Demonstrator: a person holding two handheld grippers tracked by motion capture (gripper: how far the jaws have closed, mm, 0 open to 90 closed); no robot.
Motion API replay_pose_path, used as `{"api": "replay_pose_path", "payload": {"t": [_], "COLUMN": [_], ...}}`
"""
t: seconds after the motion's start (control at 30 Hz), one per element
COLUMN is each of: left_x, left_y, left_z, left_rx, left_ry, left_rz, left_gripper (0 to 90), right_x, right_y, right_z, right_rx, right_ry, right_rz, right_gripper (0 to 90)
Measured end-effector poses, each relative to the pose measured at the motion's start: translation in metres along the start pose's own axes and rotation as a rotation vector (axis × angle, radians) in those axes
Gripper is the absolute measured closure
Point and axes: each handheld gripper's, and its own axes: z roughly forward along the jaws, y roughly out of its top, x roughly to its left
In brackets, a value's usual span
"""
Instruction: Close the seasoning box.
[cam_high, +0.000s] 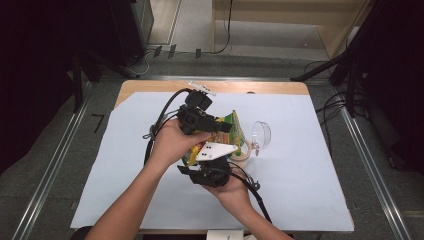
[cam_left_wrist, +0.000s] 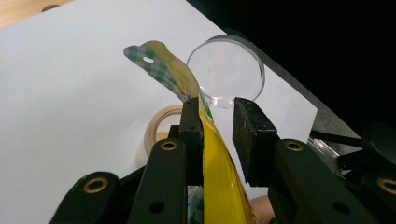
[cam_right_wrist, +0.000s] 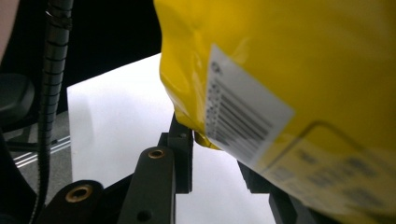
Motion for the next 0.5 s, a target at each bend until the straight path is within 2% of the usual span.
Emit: {"api": "replay_pose_path", "payload": {"t": [0.17, 0.23, 0.5], "left_x": [-0.0046, -0.005, 0.0012], "left_y": [0.0, 0.0001, 0.0023], "left_z": [-0.0015, -0.0019, -0.0026], "left_rx": [0.0, -0.003, -0.011], "left_ry": [0.004, 0.001, -0.007], "left_rz": [0.005, 0.005, -0.012], "left_gripper": [74.1, 74.0, 73.8], "right_x": [-0.0002, -0.0004, 0.0015], "right_y": [-0.0003, -0.0003, 0.0049], "right_z": [-0.0001, -0.0001, -0.0024], "right_rx": [-0.003, -0.011, -0.009], "right_ry": [0.007, 0.003, 0.011], "right_rz": [0.012, 0.003, 0.006], "right_gripper": [70.9, 71.0, 71.2]}}
